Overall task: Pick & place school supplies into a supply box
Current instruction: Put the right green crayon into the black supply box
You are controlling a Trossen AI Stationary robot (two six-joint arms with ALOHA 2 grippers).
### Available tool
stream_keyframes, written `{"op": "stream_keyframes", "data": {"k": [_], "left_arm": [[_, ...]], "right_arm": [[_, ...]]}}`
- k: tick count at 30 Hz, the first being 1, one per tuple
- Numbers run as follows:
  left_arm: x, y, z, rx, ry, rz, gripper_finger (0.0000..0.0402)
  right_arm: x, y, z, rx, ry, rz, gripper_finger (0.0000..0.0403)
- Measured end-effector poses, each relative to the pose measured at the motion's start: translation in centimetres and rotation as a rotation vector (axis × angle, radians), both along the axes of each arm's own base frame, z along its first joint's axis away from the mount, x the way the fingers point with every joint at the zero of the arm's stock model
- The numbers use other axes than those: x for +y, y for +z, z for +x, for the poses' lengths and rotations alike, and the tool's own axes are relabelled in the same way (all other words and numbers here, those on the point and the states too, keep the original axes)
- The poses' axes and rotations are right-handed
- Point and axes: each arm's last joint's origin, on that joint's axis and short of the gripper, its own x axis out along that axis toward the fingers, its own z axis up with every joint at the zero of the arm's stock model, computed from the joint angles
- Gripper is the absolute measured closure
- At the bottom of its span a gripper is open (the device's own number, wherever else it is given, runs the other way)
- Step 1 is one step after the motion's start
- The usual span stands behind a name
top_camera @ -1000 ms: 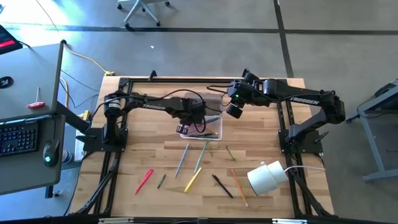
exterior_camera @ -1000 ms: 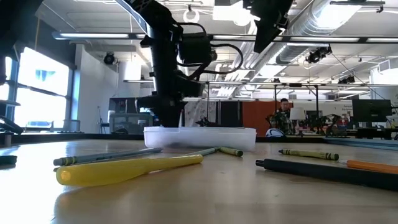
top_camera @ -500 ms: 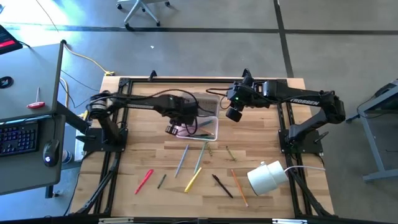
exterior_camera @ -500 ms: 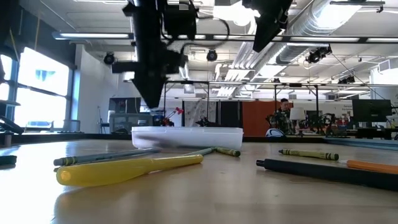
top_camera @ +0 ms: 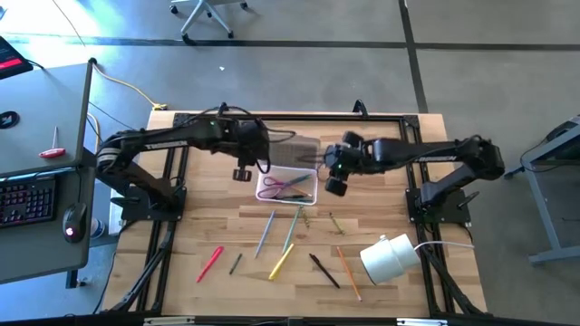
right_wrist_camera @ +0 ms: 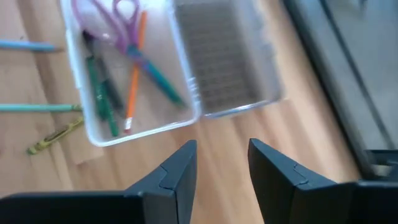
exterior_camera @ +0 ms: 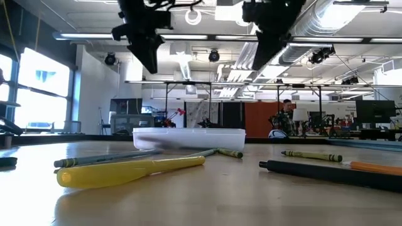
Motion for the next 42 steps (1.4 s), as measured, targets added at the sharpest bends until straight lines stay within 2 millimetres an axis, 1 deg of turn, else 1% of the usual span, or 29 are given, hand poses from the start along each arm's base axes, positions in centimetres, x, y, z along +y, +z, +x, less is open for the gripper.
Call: {"op": "stream_keyframes", "data": {"k": [3,6,10,14,16,21,24,28,32,37,40,42], "left_arm": [[0.4,0.7,-0.6,-0.057,0.023,-0.064,0.0308],[0.4,0.7,-0.7,-0.065,0.049,-0.084,0.0313],[0.4,0.7,-0.6,-0.069,0.059,-0.077,0.0316],[0.4,0.3,-0.7,-0.06,0.07,-0.082,0.0316],[0.4,0.1,-0.7,-0.058,0.076,-0.086,0.0316],[0.4,0.1,-0.7,-0.057,0.082,-0.072,0.0316],[0.5,0.2,-0.5,-0.07,0.07,-0.064,0.0316],[0.5,0.2,-0.4,-0.079,0.046,-0.049,0.0316],[0.5,0.3,-0.3,-0.09,0.026,-0.035,0.0316],[0.5,0.3,-0.3,-0.092,0.024,-0.04,0.0316],[0.5,0.3,-0.2,-0.096,0.016,-0.055,0.0316],[0.5,0.3,-0.2,-0.102,0.012,-0.061,0.0316]], "right_arm": [[0.7,-2.4,0.0,-0.022,-0.007,0.062,0.0281],[1.2,-4.0,-0.2,-0.031,-0.037,0.145,0.0281],[2.3,-5.4,-0.8,0.026,-0.012,0.222,0.0281],[3.5,-6.2,-1.1,0.02,-0.076,0.401,0.0281],[4.2,-6.4,-1.1,0.027,-0.076,0.452,0.0281],[6.2,-8.0,-0.1,0.065,-0.028,0.486,0.0281],[7.0,-9.2,0.4,0.102,-0.06,0.522,0.0281],[7.2,-10.7,0.7,0.139,-0.18,0.525,0.0281],[7.2,-12.1,1.2,0.161,-0.261,0.514,0.0281],[7.2,-14.4,1.8,0.21,-0.289,0.476,0.0281],[7.2,-15.3,2.1,0.232,-0.289,0.454,0.0281],[7.1,-15.7,2.1,0.24,-0.287,0.406,0.0281]]}}
